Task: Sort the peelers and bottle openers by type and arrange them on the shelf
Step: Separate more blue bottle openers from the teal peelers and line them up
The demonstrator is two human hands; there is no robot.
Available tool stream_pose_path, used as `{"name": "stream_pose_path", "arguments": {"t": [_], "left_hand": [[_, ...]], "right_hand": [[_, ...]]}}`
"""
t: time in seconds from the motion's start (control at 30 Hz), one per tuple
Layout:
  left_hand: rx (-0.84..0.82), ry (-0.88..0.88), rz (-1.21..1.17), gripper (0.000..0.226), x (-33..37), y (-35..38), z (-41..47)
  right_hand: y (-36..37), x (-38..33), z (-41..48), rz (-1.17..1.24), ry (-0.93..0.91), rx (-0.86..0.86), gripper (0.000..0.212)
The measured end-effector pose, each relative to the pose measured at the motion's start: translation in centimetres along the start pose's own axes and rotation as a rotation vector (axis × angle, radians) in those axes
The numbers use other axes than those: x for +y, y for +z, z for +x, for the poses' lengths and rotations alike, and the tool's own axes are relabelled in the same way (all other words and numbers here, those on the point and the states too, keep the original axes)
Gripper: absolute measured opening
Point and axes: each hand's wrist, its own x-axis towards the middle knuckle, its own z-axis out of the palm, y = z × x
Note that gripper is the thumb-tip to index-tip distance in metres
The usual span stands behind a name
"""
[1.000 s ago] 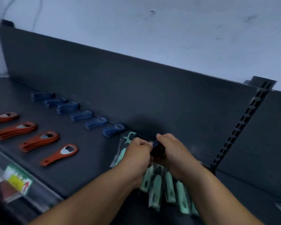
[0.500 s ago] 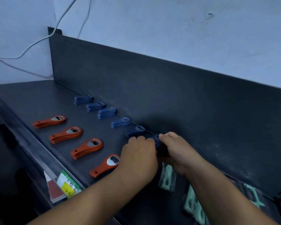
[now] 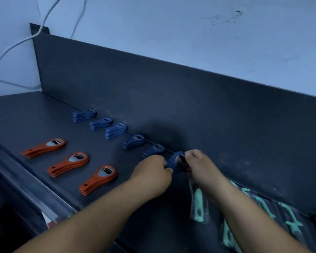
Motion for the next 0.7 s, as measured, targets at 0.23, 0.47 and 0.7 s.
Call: {"name": "stream_pose_path", "arguments": {"t": [0.23,0.47,0.7], "left_hand": [[-0.016,-0.104,-0.131,0.017,-0.2,0.0,1.8],[-0.092,-0.166,-0.178,0.021,1.4,2.9,2.6],[-0.144,-0.213,-0.158,0.031,4.3,7.5,3.6]], "right_hand": [[-1.5,4.4,-1.1,-0.955,-0.178,-0.231,0.036],[-4.4,5.4,-2.9,-1.098,-0.109,-0.160,0.041],[-6.7,6.6,-4.0,-1.069,-0.066,-0.133,0.040]]}}
